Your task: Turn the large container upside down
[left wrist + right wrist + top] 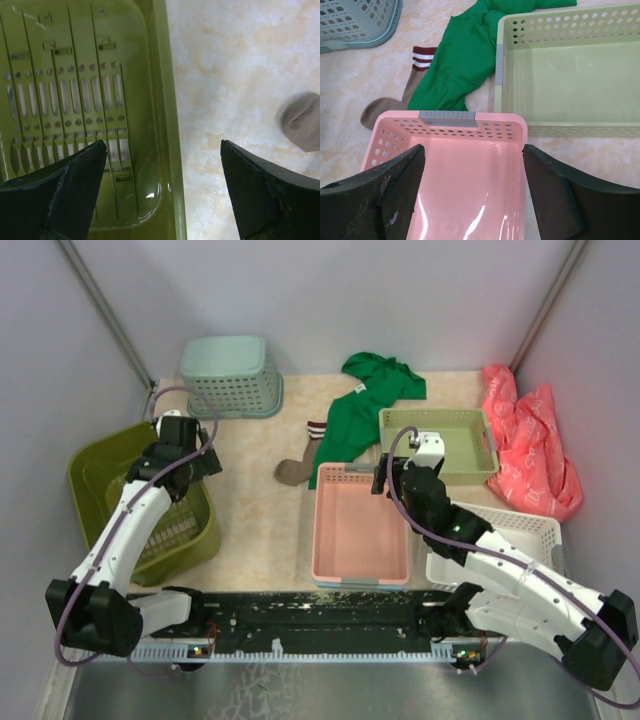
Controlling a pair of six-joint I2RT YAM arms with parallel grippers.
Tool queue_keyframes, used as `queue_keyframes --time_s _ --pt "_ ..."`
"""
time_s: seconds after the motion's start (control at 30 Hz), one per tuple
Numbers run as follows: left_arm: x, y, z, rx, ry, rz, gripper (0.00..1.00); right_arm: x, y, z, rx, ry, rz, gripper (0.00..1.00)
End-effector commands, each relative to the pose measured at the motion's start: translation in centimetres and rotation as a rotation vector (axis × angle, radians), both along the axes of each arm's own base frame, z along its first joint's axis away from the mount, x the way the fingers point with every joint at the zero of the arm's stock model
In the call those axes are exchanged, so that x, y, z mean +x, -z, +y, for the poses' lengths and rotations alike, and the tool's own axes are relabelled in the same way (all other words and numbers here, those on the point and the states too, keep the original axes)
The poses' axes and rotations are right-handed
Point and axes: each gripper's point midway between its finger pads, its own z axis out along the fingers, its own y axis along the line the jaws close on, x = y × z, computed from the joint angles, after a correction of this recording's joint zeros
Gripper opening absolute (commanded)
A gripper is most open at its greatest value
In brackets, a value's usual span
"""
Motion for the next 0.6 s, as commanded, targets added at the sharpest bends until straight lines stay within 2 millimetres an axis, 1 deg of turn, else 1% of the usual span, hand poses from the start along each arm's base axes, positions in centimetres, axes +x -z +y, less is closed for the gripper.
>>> queue_keyframes --time_s 0.0,0.03,0.1,0.2,0.4,0.5,0.57 --pt "-0.9 2.1 0.6 -0.023 -0.089 0.026 0.98 0.6 -2.9 0.8 0.064 -0.021 -0.068 0.8" --pt "-0.7 2.3 0.4 -0.031 -0.084 0.022 0.95 0.5 -2.9 0.8 0.065 -0.021 -0.068 0.8" --pt "-0.3 2.5 0.2 -0.045 -0.08 0.011 0.86 0.5 -2.9 0.7 0.067 -0.021 -0.067 0.8" --pt "0.1 2.5 -0.2 -0.056 -0.058 0.001 0.7 0.3 -2.9 0.4 0.069 -0.01 -0.068 0.8" --pt "0.3 2.7 -0.8 -0.068 -0.027 0.011 0.39 0.1 -2.9 -0.1 0.078 0.005 -0.073 0.79" --pt "0.6 2.2 -1.4 -0.083 0.015 0.006 0.19 0.0 -2.9 -0.2 0.082 0.008 -0.074 0.79" --pt "0.9 1.5 -2.5 -0.11 0.08 0.002 0.05 -0.1 -3.0 -0.3 0.081 0.008 -0.074 0.79"
